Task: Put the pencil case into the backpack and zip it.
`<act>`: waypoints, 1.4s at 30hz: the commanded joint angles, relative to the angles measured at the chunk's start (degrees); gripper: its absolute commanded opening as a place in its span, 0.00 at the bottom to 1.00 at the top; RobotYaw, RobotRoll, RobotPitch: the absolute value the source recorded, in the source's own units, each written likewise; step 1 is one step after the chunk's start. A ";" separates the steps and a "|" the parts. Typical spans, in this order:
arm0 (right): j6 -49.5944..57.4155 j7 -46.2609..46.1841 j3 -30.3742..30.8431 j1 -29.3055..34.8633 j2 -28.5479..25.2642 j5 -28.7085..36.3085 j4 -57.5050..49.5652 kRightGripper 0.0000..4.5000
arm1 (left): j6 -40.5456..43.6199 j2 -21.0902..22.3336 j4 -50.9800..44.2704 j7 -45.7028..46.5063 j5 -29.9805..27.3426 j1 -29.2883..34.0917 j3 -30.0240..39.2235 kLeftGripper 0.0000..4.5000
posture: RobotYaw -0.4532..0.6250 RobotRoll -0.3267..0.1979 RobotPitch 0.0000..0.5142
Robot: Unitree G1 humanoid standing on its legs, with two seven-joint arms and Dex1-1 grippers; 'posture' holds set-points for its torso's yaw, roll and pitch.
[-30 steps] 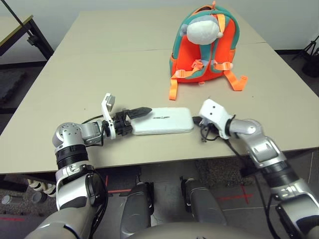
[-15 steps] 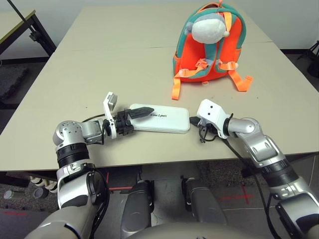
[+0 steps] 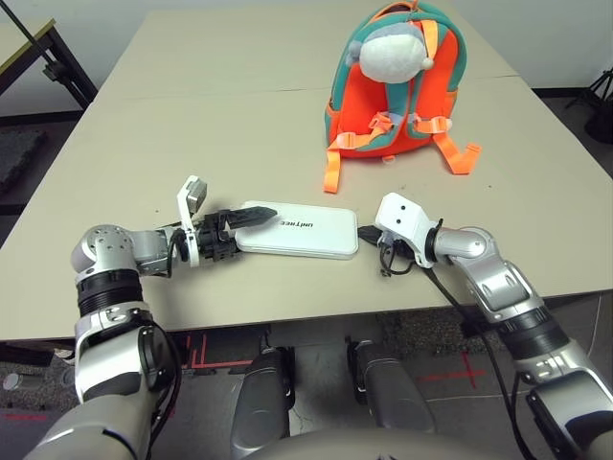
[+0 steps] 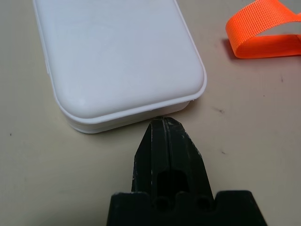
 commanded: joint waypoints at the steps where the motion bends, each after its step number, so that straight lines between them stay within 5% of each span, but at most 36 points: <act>1: -0.12 0.06 0.82 -0.08 -0.26 -0.12 1.50 0.00 | 0.51 0.32 0.84 -0.82 0.38 0.61 -1.02 0.72 | 0.32 0.62 0.34; 6: -0.17 -0.13 0.70 -0.01 -0.45 -0.08 1.56 0.00 | 0.51 -0.63 -0.26 -1.35 -0.29 1.12 -1.93 0.32 | 0.32 0.62 0.33; 11: -0.24 -0.11 0.62 0.13 -0.87 -0.01 1.62 0.04 | -1.00 -1.63 -1.31 -1.29 -0.16 0.89 -0.83 0.31 | 0.32 0.62 0.33; 13: -0.35 -0.11 0.54 0.07 -1.02 0.03 1.84 0.13 | -2.12 -1.93 -1.73 -1.14 -0.28 0.53 -0.06 0.31 | 0.32 0.62 0.33; 24: 4.32 0.54 -4.62 -2.13 -2.34 4.06 4.14 0.99 | -6.32 -1.15 -10.37 -2.39 -5.30 -5.13 6.30 0.31 | 0.32 0.62 0.32; 33: 21.04 -4.92 -17.60 -6.33 -2.57 14.16 3.28 1.00 | -6.05 2.08 -15.84 -1.95 -12.26 -11.88 12.04 0.31 | 0.33 0.62 0.33; 42: 27.07 -14.98 -29.00 -14.40 -0.65 21.30 5.64 1.00 | -14.72 5.01 -16.96 0.51 -16.66 -20.73 15.20 0.31 | 0.33 0.62 0.35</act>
